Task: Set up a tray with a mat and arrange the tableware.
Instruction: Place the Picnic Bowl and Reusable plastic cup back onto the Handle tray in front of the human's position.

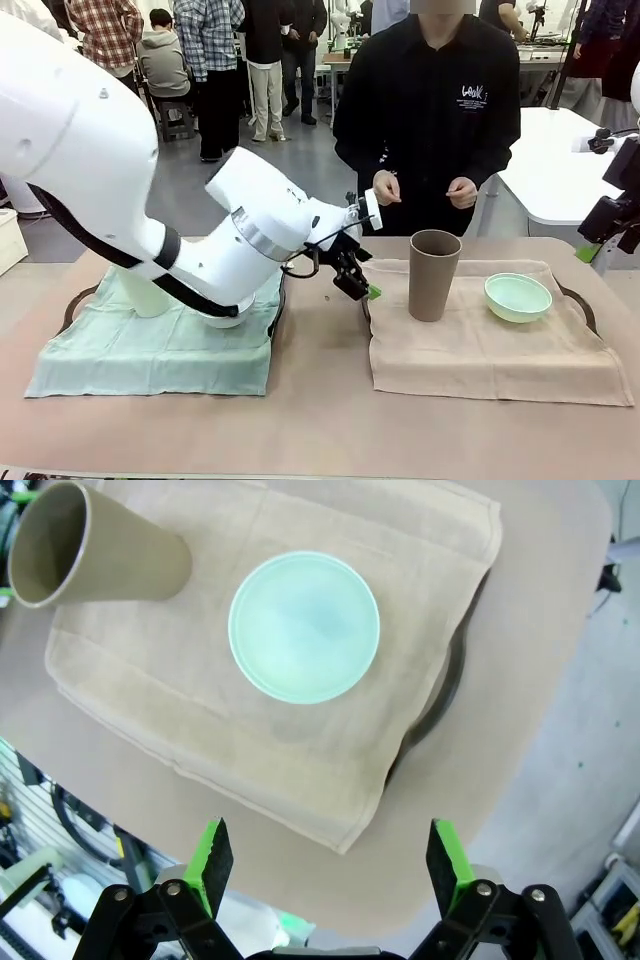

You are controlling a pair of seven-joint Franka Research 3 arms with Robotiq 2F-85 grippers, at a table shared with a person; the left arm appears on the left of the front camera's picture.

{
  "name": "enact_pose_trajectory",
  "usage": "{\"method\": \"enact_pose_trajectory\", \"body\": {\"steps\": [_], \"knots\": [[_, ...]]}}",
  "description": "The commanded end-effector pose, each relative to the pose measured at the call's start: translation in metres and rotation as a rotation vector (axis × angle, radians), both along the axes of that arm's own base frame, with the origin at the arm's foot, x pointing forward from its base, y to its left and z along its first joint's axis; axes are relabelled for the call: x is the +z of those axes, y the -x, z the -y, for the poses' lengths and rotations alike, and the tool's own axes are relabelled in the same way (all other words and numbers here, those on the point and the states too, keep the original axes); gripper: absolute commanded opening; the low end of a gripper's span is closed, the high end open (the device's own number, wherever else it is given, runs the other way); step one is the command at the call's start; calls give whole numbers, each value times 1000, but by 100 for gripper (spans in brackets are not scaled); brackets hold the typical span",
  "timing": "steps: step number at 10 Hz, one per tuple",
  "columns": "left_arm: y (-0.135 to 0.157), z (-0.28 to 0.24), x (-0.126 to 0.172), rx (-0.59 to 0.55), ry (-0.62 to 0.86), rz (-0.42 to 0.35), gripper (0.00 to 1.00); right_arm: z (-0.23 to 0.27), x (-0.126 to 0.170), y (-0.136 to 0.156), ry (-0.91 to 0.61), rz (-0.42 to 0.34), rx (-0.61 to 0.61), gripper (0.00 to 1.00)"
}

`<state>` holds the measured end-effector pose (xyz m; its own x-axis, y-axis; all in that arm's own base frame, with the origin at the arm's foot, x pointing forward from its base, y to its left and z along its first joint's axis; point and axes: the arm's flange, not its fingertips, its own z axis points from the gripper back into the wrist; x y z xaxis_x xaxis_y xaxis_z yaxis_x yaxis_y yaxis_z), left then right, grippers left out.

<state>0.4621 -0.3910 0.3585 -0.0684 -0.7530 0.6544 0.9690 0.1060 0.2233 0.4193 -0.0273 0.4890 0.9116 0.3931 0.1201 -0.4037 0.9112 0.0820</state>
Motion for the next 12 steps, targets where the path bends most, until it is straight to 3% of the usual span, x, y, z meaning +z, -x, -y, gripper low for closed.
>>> {"method": "enact_pose_trajectory", "body": {"steps": [1, 3, 5, 7, 8, 9, 12], "knots": [[23, 6, 93, 163, -62, -82, 100, 1, 6, 17, 76, -56, -22, 100], [52, -1, 164, 322, -152, -152, 100, 5, 15, 27, 111, -102, -23, 100], [76, -32, 217, 506, -542, -158, 100, 3, 30, 38, 123, -119, 0, 100], [107, -80, 258, 645, -827, -208, 100, -2, 40, 43, 105, -111, 32, 100], [128, -93, 281, 657, -875, -201, 100, -3, 42, 43, 118, -115, 22, 100], [83, -144, 132, 592, -507, -22, 100, -4, 41, 42, 139, -124, 7, 100], [83, -144, 132, 592, -507, -22, 100, -1, 39, 44, 98, -106, 23, 100]]}}
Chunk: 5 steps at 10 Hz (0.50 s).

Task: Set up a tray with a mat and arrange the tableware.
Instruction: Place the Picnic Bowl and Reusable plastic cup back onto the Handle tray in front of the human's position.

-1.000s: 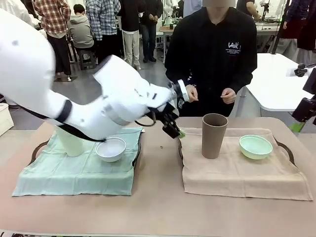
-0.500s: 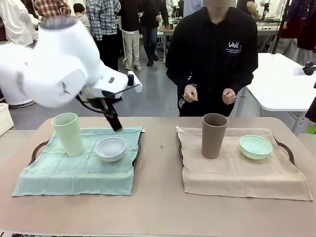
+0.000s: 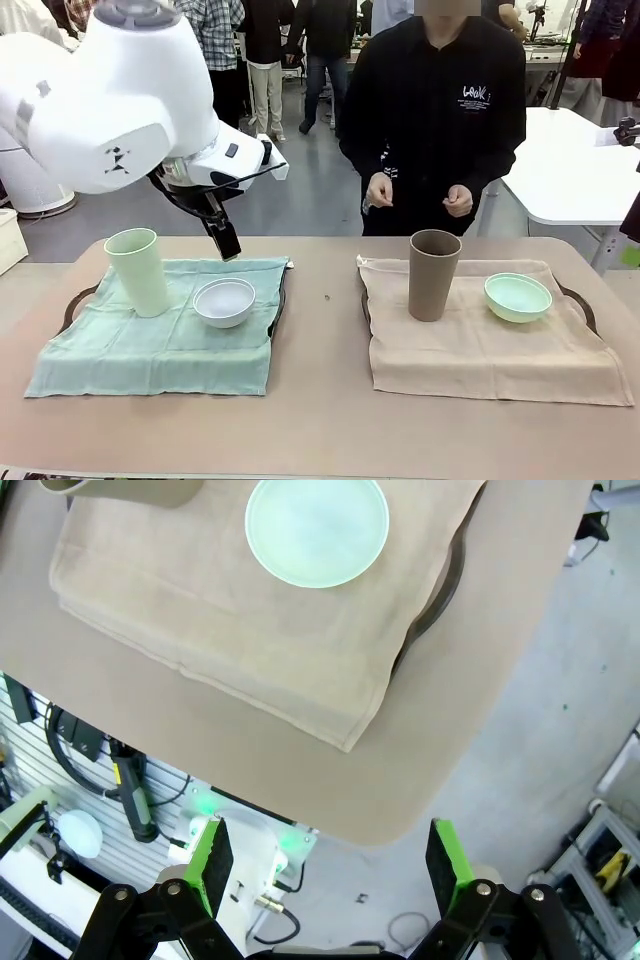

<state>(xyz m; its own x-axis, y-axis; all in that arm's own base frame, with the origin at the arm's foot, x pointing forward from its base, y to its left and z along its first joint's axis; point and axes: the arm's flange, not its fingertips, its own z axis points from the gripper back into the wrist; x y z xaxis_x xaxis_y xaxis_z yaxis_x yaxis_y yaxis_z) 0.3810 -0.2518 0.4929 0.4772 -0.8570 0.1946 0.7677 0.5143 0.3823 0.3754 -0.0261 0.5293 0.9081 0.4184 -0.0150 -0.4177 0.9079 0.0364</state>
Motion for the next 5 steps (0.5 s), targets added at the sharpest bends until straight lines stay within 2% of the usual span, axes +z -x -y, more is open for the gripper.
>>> {"method": "enact_pose_trajectory", "body": {"steps": [1, 2, 3, 4, 5], "knots": [[2, -5, -2, -36, 29, -5, 100, 0, -1, 0, 1, -1, 1, 100], [0, 0, 0, 0, 0, 0, 100, 0, 0, 0, 0, 0, 0, 100], [-13, -31, 21, 113, 369, -134, 100, -3, 6, 3, -116, -43, 16, 100], [3, -82, 58, 146, 551, -175, 100, 9, 14, 12, -205, -52, -11, 100], [24, -140, 89, 185, 655, -219, 100, 28, 20, 21, -346, -75, -48, 100]]}}
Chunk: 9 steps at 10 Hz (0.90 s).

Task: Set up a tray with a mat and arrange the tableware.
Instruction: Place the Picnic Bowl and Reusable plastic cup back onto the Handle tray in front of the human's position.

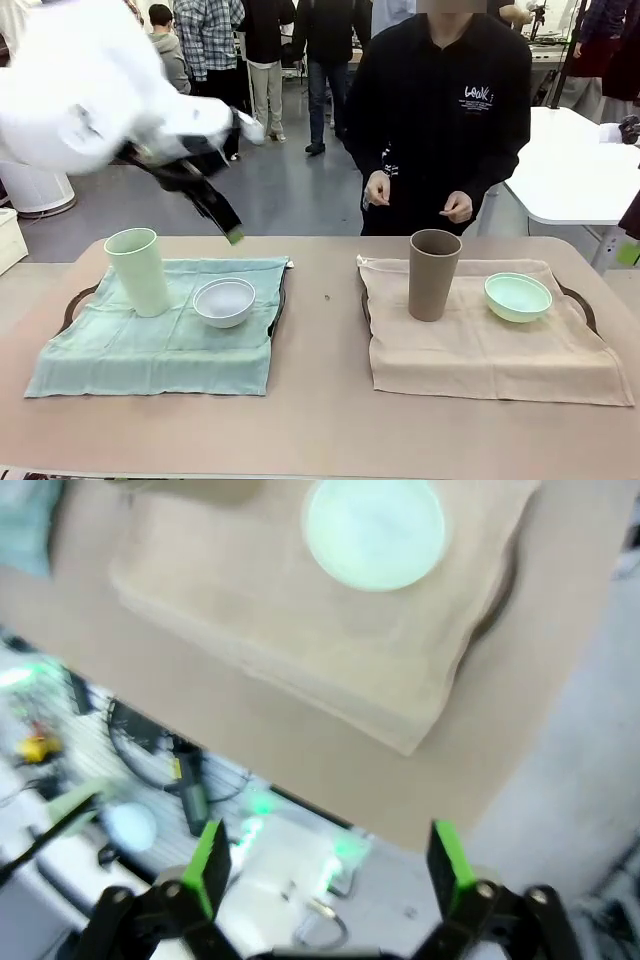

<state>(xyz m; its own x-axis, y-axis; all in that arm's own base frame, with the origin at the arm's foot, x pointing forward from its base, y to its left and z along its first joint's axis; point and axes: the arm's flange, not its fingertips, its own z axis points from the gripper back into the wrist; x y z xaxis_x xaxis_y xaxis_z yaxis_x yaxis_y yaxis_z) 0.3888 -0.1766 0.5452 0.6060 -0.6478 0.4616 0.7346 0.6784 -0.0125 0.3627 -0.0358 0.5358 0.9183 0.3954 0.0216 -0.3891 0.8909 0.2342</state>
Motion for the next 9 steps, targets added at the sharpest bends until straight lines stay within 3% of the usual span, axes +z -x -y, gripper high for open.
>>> {"method": "enact_pose_trajectory", "body": {"steps": [1, 2, 3, 4, 5, 6, 7, 8, 9], "knots": [[51, -113, 53, 152, 266, -133, 100, 34, 19, 14, -396, -96, 4, 100], [63, -150, 50, 325, 123, -121, 100, 47, 18, 12, -530, -124, -13, 100], [22, -58, 34, 30, 173, -66, 100, 15, 7, 11, -165, -31, 4, 100], [22, -58, 34, 30, 173, -66, 100, 15, 7, 11, -165, -31, 4, 100], [62, -133, 61, 137, 234, -94, 100, 39, 15, 22, -344, -57, 5, 100], [44, -157, 65, 183, 629, -174, 100, 49, 22, 17, -693, -157, 93, 100], [41, -200, 59, 250, 997, -239, 100, 71, 21, 16, -978, -211, 106, 100], [42, -250, 34, 305, 1324, -294, 100, 100, 10, 13, -1245, -222, 68, 100], [40, -278, 9, 310, 1477, -341, 100, 123, -1, 9, -1420, -222, 48, 100]]}}
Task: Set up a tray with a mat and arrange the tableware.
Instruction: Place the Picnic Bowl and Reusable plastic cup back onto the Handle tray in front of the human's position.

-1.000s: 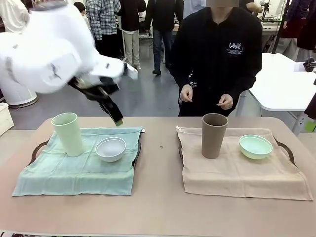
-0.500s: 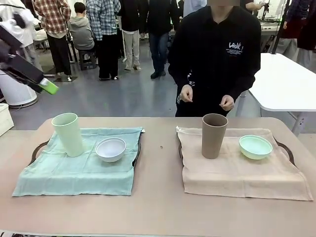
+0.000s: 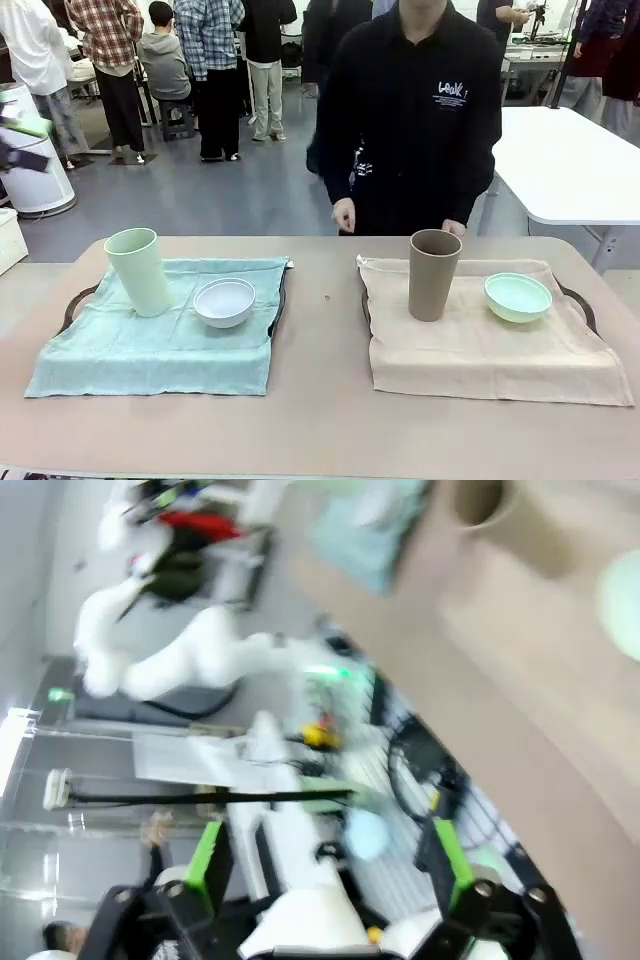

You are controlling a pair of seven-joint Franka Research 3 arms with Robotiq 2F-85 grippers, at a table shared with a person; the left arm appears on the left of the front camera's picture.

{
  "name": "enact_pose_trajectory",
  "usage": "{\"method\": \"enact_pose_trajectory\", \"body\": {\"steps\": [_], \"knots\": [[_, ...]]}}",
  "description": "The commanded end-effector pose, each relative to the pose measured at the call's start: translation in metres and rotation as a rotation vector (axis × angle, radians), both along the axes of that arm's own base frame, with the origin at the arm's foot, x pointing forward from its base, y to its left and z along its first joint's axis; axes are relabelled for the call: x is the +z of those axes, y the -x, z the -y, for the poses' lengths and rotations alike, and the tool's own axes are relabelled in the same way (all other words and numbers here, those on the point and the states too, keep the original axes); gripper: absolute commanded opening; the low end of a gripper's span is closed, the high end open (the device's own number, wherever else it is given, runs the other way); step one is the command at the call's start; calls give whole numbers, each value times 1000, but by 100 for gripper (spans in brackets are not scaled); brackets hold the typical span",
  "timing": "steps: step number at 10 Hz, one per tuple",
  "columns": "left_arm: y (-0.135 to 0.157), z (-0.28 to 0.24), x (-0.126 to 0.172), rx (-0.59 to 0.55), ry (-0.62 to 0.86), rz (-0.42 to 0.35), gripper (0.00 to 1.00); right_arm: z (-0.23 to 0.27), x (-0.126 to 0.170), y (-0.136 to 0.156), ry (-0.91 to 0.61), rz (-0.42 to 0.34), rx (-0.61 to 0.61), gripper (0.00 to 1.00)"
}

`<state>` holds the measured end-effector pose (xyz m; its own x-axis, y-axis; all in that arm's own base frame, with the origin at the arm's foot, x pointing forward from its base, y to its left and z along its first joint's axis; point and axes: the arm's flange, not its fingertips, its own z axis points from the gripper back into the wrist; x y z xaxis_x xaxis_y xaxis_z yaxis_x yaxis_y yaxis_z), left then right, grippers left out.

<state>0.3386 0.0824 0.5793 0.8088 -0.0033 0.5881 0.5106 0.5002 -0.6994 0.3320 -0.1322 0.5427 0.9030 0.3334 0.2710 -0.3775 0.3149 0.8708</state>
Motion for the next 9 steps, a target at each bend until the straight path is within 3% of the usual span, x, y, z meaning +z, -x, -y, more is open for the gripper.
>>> {"method": "enact_pose_trajectory", "body": {"steps": [1, 3, 4, 9], "knots": [[-13, -32, -45, 115, 692, -156, 100, 40, -20, -25, -624, -171, -5, 100], [-20, -29, -84, 111, 795, -205, 100, 44, -43, -39, -716, -249, 32, 100], [4, -53, -46, 54, 342, -74, 100, 39, -28, -5, -331, -69, 0, 100], [4, -53, -46, 54, 342, -74, 100, 39, -28, -5, -331, -69, 0, 100]]}}
